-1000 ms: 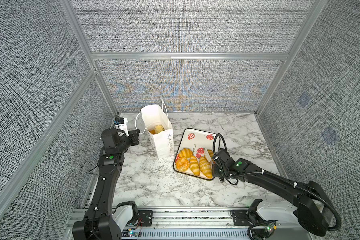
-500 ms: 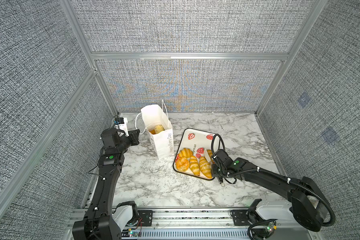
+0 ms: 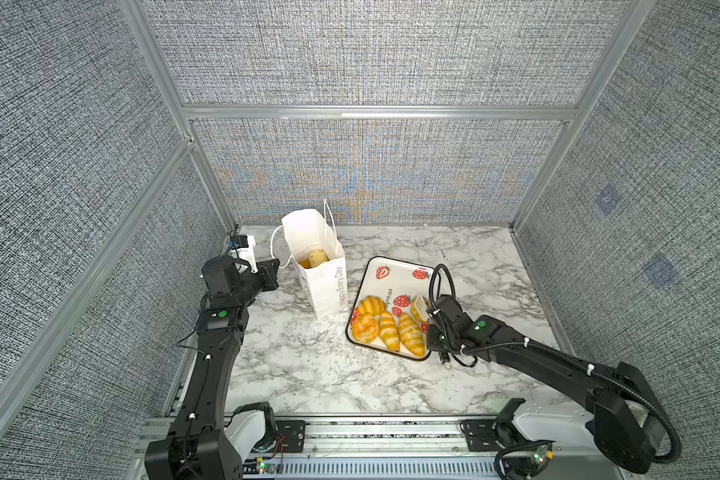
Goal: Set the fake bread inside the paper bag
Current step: 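Squeeze the tongs shut on a yellow striped roll and lift it, then carry the roll in the tongs over the bag opening held by the left gripper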
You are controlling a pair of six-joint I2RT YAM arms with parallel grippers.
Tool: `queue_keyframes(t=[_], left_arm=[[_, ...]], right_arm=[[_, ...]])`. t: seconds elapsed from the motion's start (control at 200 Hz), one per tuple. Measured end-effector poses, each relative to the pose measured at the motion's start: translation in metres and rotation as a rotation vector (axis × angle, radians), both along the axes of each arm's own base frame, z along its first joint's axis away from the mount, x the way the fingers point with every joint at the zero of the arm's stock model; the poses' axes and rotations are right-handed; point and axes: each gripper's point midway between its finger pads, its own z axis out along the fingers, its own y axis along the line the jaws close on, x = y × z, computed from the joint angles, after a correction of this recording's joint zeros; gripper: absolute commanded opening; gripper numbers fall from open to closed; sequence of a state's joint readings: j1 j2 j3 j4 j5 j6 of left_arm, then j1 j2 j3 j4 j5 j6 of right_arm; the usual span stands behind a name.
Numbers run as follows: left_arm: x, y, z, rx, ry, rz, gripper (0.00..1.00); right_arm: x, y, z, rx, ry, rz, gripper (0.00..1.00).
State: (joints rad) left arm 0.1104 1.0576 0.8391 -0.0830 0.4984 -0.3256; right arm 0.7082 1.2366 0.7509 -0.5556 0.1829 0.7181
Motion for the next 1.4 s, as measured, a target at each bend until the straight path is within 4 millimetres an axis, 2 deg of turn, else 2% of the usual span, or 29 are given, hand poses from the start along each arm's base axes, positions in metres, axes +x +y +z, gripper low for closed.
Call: queue_keyframes(t=[0.305,0.88,1.401], left_arm=[[0.000,0.000,0.000,0.000,0.000,-0.001,0.00],[0.001,0.000,-0.001,-0.001,0.003,0.000,0.00],[0.001,0.000,-0.001,-0.001,0.002,0.000,0.00]], right_arm=[[0.010,0.003,0.025,0.020,-0.063,-0.001,0.27],[0.029,0.024,0.073,0.118,-0.182,0.041,0.24],[0.027,0.063,0.119,0.243,-0.328,0.182,0.24]])
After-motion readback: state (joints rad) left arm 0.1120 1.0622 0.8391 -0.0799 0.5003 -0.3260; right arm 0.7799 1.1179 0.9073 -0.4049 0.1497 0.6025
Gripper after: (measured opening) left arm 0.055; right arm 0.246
